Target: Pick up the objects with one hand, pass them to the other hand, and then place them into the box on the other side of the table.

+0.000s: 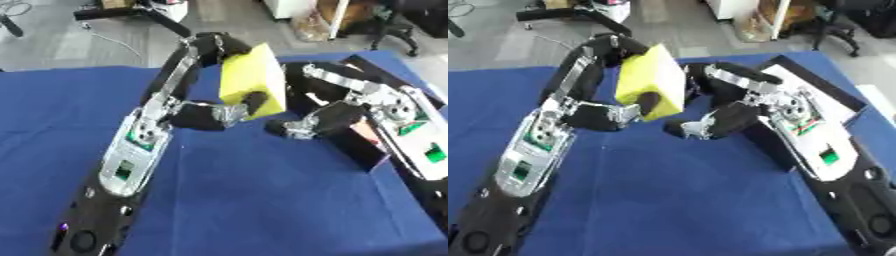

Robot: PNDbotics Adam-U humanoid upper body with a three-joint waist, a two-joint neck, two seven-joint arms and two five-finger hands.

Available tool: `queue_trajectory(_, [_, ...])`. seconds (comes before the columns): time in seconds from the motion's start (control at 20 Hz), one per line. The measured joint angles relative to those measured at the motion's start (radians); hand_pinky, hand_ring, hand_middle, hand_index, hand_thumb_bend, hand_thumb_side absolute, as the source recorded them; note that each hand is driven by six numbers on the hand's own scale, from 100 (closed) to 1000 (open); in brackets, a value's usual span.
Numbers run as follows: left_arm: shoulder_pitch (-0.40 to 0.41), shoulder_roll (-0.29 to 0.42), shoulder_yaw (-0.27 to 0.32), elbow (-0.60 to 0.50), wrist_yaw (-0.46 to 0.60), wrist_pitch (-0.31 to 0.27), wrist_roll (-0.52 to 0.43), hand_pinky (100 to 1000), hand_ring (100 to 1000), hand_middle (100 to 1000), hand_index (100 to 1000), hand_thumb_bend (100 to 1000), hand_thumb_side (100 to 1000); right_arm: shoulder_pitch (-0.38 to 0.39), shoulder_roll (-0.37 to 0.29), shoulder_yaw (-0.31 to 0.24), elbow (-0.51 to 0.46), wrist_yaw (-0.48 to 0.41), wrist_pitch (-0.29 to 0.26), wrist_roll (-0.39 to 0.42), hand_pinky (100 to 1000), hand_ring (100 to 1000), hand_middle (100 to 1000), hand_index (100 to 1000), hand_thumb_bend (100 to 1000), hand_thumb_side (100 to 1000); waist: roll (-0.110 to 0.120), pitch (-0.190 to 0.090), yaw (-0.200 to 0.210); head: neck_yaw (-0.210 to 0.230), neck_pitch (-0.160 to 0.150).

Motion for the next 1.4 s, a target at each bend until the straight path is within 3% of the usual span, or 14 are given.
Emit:
queue_trajectory(0.5, [0.001,-0.001,-0.003,0.011,-0.032,-0.009,0.001,564,472,509,618,100,175,0.009,0.000,-0.001,0.000,-0.004,-0.001,0.004,708,779,821,894,481,421,0.000,0.000,-0.004,0.000,0.004])
queue_trajectory(1.1, [0.002,-0.002,-0.003,0.053,-0.100,-0.026,0.019,561,471,508,617,103,172,0.009,0.000,-0.001,0.000,-0.020,-0.021,0.076,712,787,836,904,507,420,0.000,0.000,-0.010,0.000,0.008])
queue_trajectory(1.4, [0.002,-0.003,-0.009,0.059,-0.106,-0.029,0.023,560,470,508,617,108,172,0.009,0.000,-0.002,0.000,-0.020,-0.017,0.066,708,781,828,886,495,403,0.000,0.000,-0.010,0.000,0.008])
